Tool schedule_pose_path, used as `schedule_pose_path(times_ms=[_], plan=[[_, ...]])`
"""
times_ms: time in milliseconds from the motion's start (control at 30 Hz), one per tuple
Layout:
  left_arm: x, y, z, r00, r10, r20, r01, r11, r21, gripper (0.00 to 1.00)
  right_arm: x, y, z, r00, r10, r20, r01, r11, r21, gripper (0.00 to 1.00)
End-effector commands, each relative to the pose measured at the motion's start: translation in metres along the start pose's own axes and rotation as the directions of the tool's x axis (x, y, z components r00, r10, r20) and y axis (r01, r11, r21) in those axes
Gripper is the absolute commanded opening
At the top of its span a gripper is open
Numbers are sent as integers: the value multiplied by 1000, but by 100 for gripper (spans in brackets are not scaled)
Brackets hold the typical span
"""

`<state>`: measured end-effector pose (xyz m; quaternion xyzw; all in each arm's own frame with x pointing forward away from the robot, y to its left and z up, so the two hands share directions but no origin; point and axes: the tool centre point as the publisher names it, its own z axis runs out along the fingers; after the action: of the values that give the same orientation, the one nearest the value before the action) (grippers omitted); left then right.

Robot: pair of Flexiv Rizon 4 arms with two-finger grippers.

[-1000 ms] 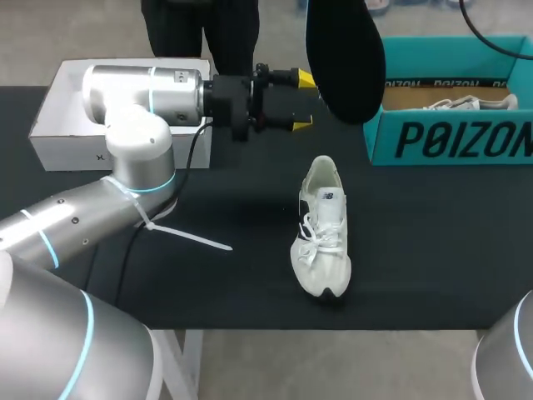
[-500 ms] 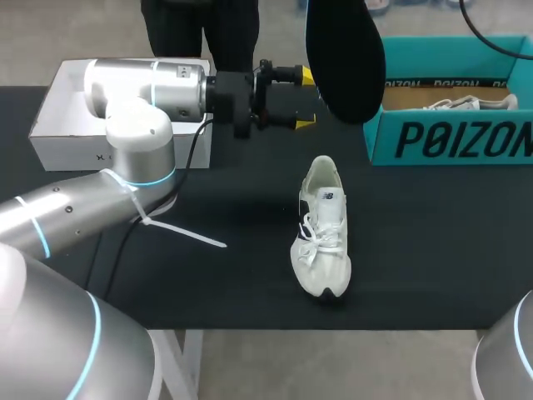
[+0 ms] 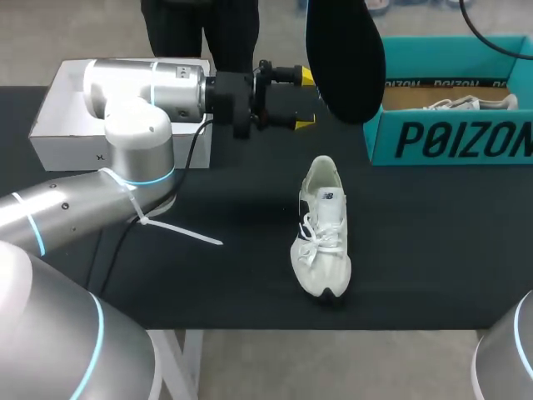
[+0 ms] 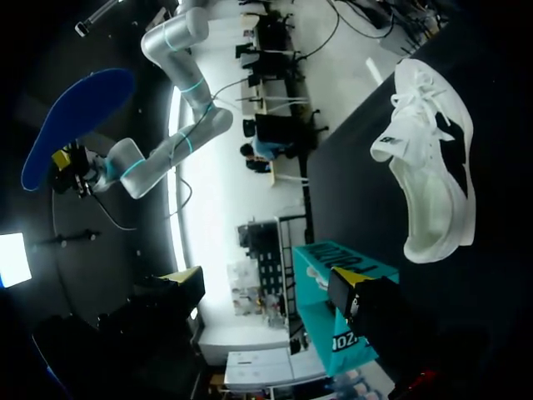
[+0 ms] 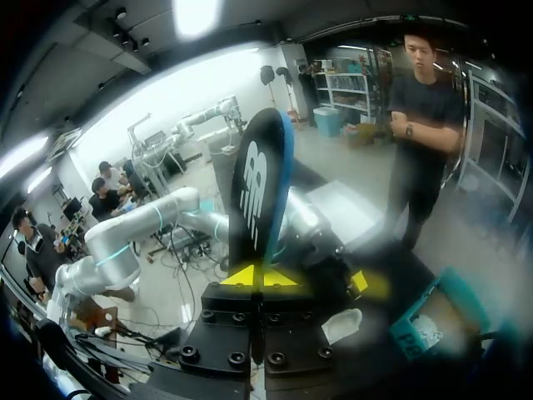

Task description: Take the shoe out of the shoebox, open the shoe tongue, remove and reinsert the insole, then place the shoe into the shoebox

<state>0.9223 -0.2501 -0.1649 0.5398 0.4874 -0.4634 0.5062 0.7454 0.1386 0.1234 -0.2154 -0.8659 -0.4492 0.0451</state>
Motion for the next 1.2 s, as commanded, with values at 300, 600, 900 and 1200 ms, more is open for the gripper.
schedule_pose_path(times_ms=[300,600,900,1200], plan=[[1,1,2,1000,2,1,-2,1000,-1,100,-46,-42,-23,989,135,-59,-138,990,-35,0],[1,1,2,1000,2,1,-2,1000,-1,100,-93,-114,-28,936,324,-139,-333,942,-45,0],[1,1,2,1000,2,1,-2,1000,-1,100,-134,-165,2,856,480,-191,-483,875,33,0],[1,1,2,1000,2,1,-2,1000,-1,100,-166,-170,35,806,548,-224,-543,835,89,0]])
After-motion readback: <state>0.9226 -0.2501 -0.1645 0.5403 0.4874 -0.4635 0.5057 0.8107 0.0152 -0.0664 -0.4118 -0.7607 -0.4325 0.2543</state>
